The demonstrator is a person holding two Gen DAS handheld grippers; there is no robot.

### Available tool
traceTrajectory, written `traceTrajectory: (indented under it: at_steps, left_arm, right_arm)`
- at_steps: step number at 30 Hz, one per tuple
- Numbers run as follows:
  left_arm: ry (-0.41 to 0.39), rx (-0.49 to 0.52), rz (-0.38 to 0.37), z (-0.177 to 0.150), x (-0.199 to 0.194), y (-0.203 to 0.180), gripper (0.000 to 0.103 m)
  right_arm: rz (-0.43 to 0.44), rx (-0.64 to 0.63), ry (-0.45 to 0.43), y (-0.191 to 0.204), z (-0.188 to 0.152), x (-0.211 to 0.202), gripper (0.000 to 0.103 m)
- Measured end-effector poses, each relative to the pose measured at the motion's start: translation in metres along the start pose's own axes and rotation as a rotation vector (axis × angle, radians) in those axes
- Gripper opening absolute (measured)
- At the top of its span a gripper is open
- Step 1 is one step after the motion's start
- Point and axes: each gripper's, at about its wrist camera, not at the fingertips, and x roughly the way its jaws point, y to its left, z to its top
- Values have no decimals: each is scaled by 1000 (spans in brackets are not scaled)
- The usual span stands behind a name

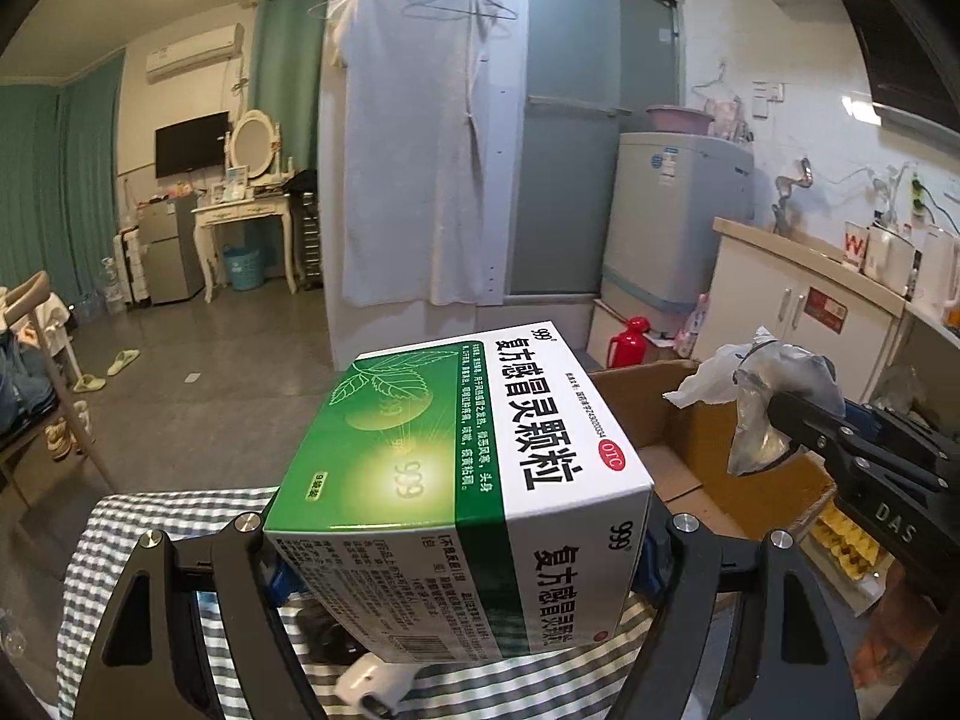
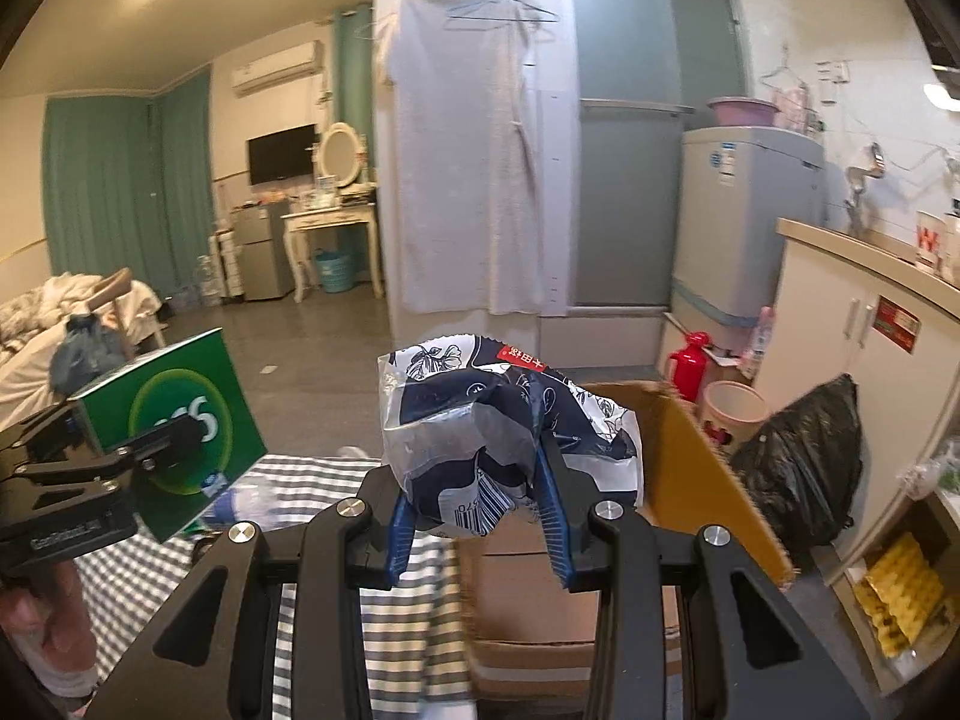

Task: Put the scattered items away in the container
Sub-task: 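Lift both held items and carry them toward the cardboard box, then open the right gripper to drop the snack bag while the left lowers the medicine box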

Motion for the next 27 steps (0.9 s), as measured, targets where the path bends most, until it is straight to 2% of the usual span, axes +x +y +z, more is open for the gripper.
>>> traceTrajectory:
  at_steps: [10, 19, 24, 27]
  left_arm:
    - [7, 31, -70, 5, 13, -36, 81]
    - [18, 49, -119, 8, 24, -61, 81]
    - [31, 57, -133, 8, 32, -69, 81]
    - [38, 64, -140, 9, 38, -75, 81]
  right_arm:
    - [-111, 19, 57, -45, -2, 20, 35]
    - [-144, 18, 156, -62, -16, 54, 35]
    - [-153, 38, 206, -68, -27, 69, 40]
    - [-165, 46, 217, -74, -30, 76, 48]
